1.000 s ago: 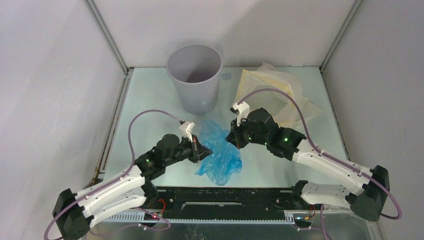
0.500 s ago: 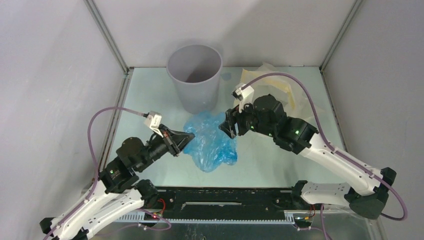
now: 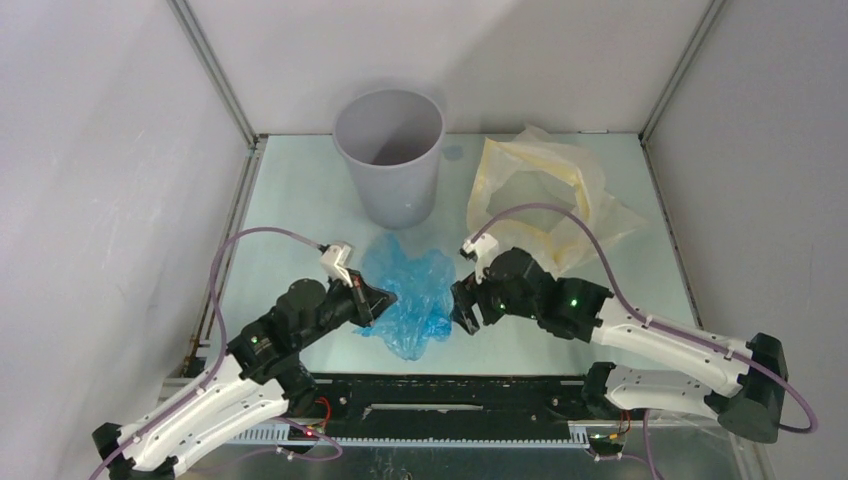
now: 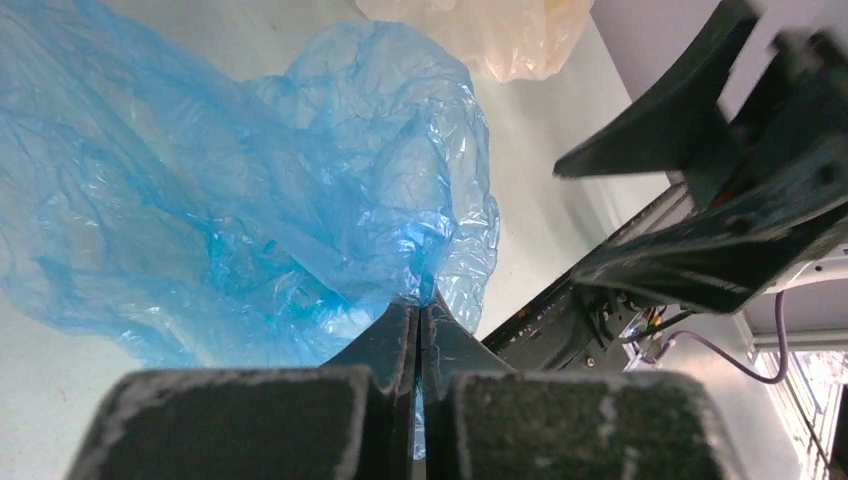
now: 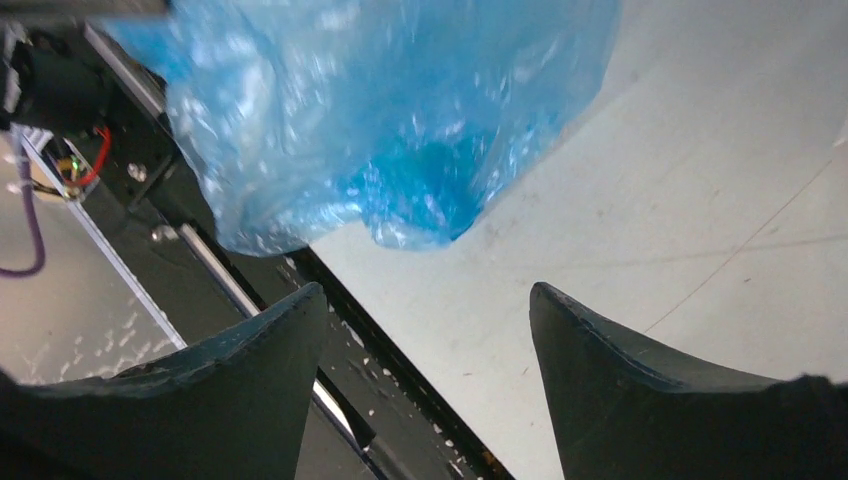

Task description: Put the trash bags into the trash bin

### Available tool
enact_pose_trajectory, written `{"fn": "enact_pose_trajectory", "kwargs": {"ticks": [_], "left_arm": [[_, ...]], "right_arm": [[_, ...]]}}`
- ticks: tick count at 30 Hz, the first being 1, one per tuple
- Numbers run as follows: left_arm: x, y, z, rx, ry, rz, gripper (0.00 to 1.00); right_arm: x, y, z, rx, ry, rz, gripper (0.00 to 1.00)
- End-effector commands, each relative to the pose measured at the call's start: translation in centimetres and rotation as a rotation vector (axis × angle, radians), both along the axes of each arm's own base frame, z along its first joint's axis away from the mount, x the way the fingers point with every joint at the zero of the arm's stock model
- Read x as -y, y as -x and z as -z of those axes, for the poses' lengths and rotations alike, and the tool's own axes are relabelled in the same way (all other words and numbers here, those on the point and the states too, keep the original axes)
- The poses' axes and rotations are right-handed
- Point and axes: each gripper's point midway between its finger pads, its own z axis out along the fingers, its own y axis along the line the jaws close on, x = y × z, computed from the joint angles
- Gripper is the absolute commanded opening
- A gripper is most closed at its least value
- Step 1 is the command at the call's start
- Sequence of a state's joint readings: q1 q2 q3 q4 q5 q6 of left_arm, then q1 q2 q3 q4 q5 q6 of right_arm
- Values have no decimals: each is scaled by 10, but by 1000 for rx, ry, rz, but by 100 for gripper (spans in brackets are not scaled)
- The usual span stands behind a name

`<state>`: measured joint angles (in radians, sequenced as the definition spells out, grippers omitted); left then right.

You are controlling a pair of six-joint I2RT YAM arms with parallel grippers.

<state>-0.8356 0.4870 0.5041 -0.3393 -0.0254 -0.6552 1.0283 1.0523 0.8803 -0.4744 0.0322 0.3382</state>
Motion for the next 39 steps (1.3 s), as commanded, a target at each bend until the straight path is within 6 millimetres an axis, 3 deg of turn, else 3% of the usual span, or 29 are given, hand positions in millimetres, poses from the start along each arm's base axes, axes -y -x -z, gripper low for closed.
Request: {"fn": "enact_pose_trajectory", "kwargs": {"ticks": [1, 6, 14, 22, 24, 28, 31, 35, 39], "left_arm": [[-15, -7, -12, 31, 16, -93, 0], [-23, -8, -4, 25, 1, -130, 0], [-32, -9, 2, 21, -34, -160, 0], [-47, -15, 5, 9, -88, -235, 0], [-52, -16, 6, 4, -90, -265, 0], [-69, -20, 10, -4, -112, -354, 0], [-97, -23, 11, -6, -166, -486, 0], [-116, -26, 5, 14, -161, -579, 0], [-128, -26, 3, 23, -161, -633, 0]], "right_arm": [[-11, 7, 6, 13, -89, 14, 75], [-26, 13, 34, 2, -65, -44, 69], [-63, 14, 53, 71, -56, -188, 80], [-69, 3, 94, 91, 59, -201, 79], [-69, 2, 104, 89, 88, -196, 75], [-64, 0, 114, 88, 130, -180, 34], [-49, -3, 111, 100, 164, -143, 14], [-24, -13, 99, 144, 193, -52, 6], [7, -25, 88, 139, 211, 73, 5]]}}
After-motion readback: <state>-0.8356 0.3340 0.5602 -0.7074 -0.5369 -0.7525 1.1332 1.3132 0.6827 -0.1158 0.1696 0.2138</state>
